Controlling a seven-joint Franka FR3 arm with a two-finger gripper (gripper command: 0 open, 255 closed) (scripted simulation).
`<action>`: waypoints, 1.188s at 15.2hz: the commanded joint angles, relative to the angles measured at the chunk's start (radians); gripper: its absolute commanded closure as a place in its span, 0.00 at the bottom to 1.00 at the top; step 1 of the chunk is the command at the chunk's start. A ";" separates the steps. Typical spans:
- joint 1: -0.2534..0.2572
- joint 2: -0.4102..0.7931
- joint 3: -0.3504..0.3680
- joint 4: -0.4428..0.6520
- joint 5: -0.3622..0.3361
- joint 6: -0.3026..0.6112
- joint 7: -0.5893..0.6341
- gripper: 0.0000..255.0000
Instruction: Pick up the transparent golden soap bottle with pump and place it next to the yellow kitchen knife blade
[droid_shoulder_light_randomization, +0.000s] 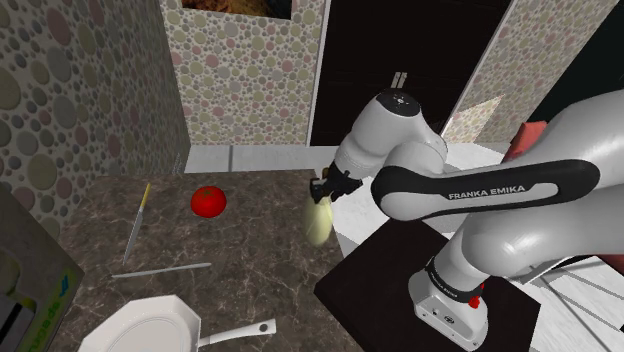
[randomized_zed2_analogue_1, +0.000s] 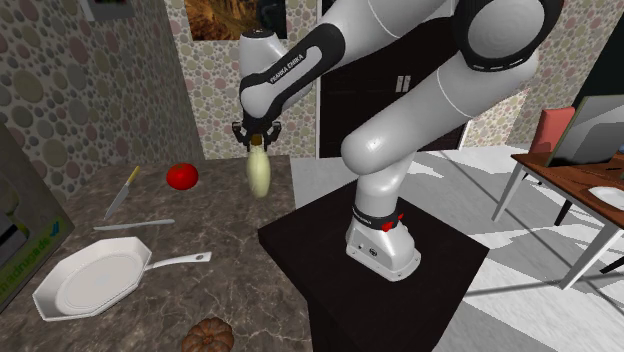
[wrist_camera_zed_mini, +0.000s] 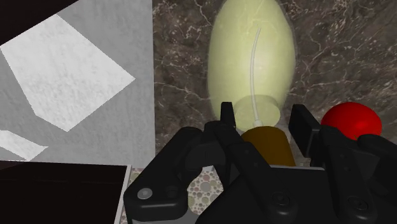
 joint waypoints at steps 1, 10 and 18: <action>0.000 -0.020 -0.014 0.018 -0.005 -0.037 -0.008 1.00; -0.001 -0.088 -0.062 0.102 -0.026 -0.188 -0.028 1.00; -0.009 -0.121 -0.098 0.190 -0.047 -0.307 -0.041 1.00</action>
